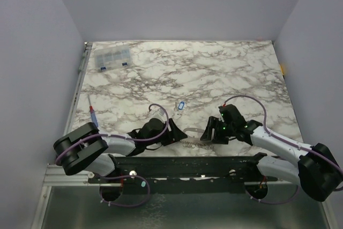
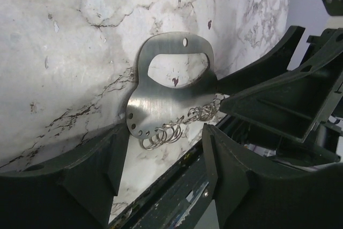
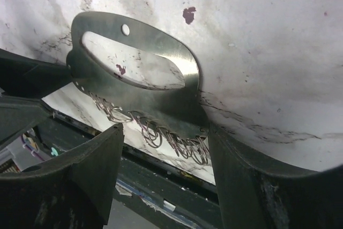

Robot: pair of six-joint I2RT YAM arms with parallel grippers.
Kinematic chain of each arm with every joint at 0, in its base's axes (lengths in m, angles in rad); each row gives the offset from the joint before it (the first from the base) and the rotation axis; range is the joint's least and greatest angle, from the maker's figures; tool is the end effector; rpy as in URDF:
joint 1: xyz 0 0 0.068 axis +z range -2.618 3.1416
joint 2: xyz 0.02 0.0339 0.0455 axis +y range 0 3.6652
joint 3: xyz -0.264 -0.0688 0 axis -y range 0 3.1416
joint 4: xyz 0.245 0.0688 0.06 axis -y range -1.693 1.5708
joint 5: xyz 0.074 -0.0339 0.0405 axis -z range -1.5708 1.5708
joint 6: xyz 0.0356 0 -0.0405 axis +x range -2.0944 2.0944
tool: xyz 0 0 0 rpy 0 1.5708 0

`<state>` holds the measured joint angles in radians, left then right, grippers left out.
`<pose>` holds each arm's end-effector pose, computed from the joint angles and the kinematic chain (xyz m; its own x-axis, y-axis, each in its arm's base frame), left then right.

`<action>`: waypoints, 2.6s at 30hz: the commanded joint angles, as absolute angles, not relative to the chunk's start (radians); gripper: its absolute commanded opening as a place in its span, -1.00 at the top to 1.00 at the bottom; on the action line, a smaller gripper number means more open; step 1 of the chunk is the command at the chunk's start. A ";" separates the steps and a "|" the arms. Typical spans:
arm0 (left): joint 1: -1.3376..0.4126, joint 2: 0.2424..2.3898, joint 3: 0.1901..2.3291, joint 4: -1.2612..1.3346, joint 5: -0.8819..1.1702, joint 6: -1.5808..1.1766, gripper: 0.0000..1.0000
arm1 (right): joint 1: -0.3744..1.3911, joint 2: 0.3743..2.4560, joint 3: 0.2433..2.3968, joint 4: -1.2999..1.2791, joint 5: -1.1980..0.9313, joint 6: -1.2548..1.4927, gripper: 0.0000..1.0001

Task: Put the keys on the keyring

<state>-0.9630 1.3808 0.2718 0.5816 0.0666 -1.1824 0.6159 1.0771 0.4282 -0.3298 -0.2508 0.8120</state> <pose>0.1281 -0.1882 0.1250 -0.8973 -0.3272 -0.2962 0.0566 0.5803 -0.8124 0.1475 0.1152 0.1557 -0.9542 0.1859 -0.2346 0.0287 0.8368 0.5467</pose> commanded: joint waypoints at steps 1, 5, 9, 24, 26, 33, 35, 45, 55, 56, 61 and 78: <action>-0.962 1.458 0.257 0.570 0.093 -1.221 -0.28 | 0.620 1.087 0.405 -0.264 -0.272 0.814 -0.34; -0.962 1.464 0.256 0.598 0.095 -1.241 -0.27 | 0.620 1.096 0.389 -0.240 -0.276 0.812 -0.29; -0.962 1.437 0.228 0.635 0.098 -1.274 -0.27 | 0.619 1.105 0.368 -0.208 -0.279 0.812 -0.17; -0.961 1.426 0.178 0.717 -0.012 -1.272 0.05 | 0.619 1.133 0.356 -0.181 -0.276 0.791 0.01; -0.962 1.390 0.160 0.709 -0.047 -1.276 0.06 | 0.620 1.127 0.354 -0.178 -0.268 0.793 0.19; -0.960 1.309 0.140 0.662 -0.086 -1.204 0.08 | 0.619 1.069 0.342 -0.126 -0.290 0.801 0.74; -0.960 1.297 0.148 0.652 -0.080 -1.172 0.10 | 0.620 1.043 0.345 -0.118 -0.301 0.806 0.88; -0.960 1.174 0.187 0.495 -0.103 -1.016 0.11 | 0.619 1.007 0.359 -0.257 -0.260 0.820 0.14; -0.952 0.988 0.349 0.098 -0.227 -0.742 0.02 | 0.620 0.868 0.274 -0.283 -0.276 0.904 0.03; -0.949 0.982 0.360 0.082 -0.226 -0.723 0.02 | 0.619 0.877 0.270 -0.275 -0.279 0.907 0.04; -0.929 0.973 0.388 0.042 -0.203 -0.665 0.01 | 0.620 0.950 0.228 -0.205 -0.302 0.920 0.15; -0.918 0.905 0.329 0.051 -0.186 -0.703 0.03 | 0.620 0.961 0.218 -0.150 -0.262 0.905 0.39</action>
